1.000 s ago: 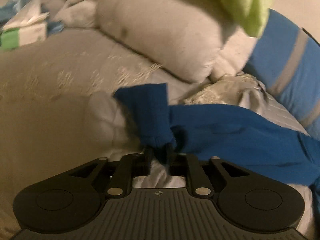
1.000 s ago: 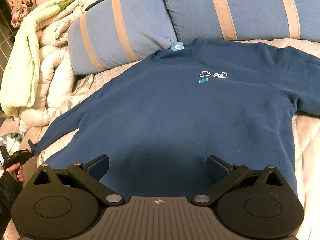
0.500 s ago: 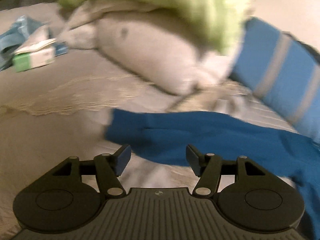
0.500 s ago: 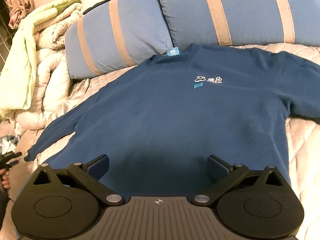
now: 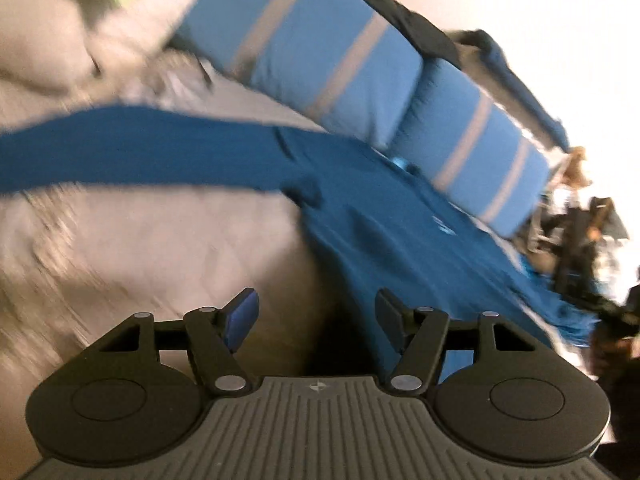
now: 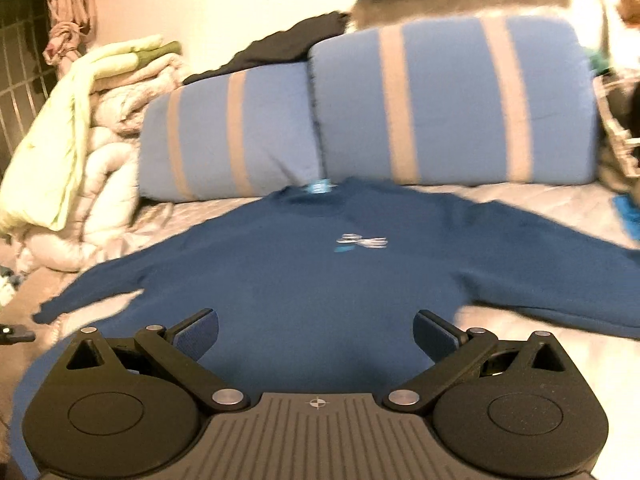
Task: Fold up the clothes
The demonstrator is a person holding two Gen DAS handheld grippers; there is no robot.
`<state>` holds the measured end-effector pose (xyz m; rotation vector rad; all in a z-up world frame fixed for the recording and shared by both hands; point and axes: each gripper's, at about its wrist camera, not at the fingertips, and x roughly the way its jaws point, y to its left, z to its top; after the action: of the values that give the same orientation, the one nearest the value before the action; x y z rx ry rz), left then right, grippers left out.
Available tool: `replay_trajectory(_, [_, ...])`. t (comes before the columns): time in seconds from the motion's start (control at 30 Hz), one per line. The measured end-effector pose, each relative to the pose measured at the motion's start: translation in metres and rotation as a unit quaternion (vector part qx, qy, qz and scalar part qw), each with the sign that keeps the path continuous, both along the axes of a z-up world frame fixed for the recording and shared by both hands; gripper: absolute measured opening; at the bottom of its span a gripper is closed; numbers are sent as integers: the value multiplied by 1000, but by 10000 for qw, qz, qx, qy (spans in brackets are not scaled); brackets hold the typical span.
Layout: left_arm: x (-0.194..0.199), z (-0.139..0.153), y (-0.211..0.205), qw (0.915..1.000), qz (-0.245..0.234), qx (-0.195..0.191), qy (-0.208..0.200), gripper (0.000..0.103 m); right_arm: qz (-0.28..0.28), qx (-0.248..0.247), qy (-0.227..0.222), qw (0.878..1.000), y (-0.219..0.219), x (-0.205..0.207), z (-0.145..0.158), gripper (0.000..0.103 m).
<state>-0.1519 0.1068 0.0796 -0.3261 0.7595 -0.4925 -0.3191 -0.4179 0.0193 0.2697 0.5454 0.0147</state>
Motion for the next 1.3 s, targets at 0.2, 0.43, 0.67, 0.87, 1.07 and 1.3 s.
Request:
replay_trajectory(0.2, [-12,-14,-8,9979,-386,-424,312,63,-286,202,259,9991,-42,-58,-9,103])
replay_trajectory(0.43, [-26,-30,-17,9907,-802,-888,652,54,-52,1187,667,9907,-52,-98,-50,97])
replay_trajectory(0.67, [-32,-33,-32,9895,-1002,-760,718,37,180,2525,811,9640,-51,-117,-92,87])
replay_trajectory(0.87, [-35,-25,-34,9878,-1103,-781,773,8,420,3324,872,9382,-46,-124,-107,38])
replay_trajectory(1.07, [-41,0,-24,9873,-1164,-887,623,7,352,3101,537,9485,-47,-140,-68,10])
replay_trajectory(1.3, [-40,26,-6,9891,-978,-908,615,7,582,3039,384,9502,-48,-152,-16,7])
